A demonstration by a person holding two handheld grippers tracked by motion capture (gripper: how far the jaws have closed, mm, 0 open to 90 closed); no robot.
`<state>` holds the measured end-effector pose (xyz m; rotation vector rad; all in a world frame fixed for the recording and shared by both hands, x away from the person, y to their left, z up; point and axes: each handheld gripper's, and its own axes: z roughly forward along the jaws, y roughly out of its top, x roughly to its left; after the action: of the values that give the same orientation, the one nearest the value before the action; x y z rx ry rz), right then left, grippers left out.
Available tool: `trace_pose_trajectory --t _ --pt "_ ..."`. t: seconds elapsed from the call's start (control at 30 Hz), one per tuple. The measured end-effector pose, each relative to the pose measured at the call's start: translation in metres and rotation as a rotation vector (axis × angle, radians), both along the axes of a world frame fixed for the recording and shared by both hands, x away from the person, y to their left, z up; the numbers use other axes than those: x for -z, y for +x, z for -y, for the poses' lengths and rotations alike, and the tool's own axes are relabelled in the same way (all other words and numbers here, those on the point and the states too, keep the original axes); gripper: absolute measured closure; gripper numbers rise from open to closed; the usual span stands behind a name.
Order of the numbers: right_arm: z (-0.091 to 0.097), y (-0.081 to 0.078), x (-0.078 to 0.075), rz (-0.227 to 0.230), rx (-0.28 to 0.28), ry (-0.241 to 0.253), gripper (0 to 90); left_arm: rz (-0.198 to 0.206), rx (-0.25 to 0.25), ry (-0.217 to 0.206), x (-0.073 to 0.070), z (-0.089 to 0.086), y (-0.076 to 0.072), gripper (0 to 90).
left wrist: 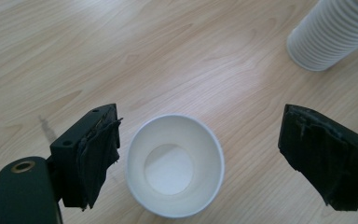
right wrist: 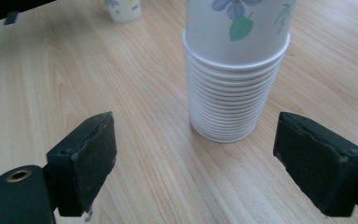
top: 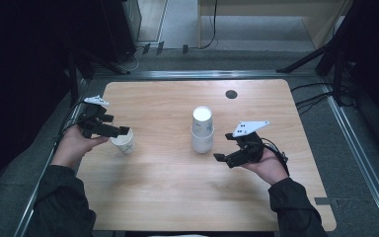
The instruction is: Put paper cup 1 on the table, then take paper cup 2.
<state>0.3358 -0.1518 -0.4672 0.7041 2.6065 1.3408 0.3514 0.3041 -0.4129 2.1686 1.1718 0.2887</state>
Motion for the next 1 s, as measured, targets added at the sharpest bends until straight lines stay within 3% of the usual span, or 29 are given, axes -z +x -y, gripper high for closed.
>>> trace_pose_trajectory --t 0.1,0.13,0.2,0.3,0.37,0.53,0.67,0.9,1.0 --pt "0.001 0.002 -0.001 -0.017 0.021 0.013 13.1 0.004 0.013 0.006 -0.001 0.006 -0.001 12.9" --pt "0.001 0.004 -0.001 -0.045 0.047 0.021 13.2 0.004 0.021 0.014 -0.002 0.012 -0.002 12.9" --pt "0.002 0.005 -0.003 -0.033 0.053 0.022 14.8 -0.003 0.029 0.019 -0.001 0.017 -0.002 13.1" --pt "0.004 0.005 -0.005 -0.039 0.067 0.039 22.0 -0.009 0.053 -0.011 -0.001 0.022 -0.004 13.1" --pt "0.005 0.005 -0.007 -0.054 0.068 0.053 25.0 -0.006 0.058 -0.003 0.000 0.027 -0.005 13.1" --pt "0.007 0.007 -0.012 -0.051 0.073 0.064 26.8 0.009 0.094 -0.032 0.000 0.036 -0.010 13.2" --pt "0.008 0.007 -0.014 -0.042 0.051 0.045 29.5 -0.004 0.122 -0.039 0.002 0.042 -0.014 13.2" --pt "0.008 0.009 -0.018 -0.003 0.026 -0.018 29.9 0.019 0.172 -0.058 0.006 0.057 -0.030 13.4" --pt "0.007 0.011 -0.025 -0.003 0.028 -0.014 29.9 0.035 0.184 -0.057 0.012 0.067 -0.039 13.5"
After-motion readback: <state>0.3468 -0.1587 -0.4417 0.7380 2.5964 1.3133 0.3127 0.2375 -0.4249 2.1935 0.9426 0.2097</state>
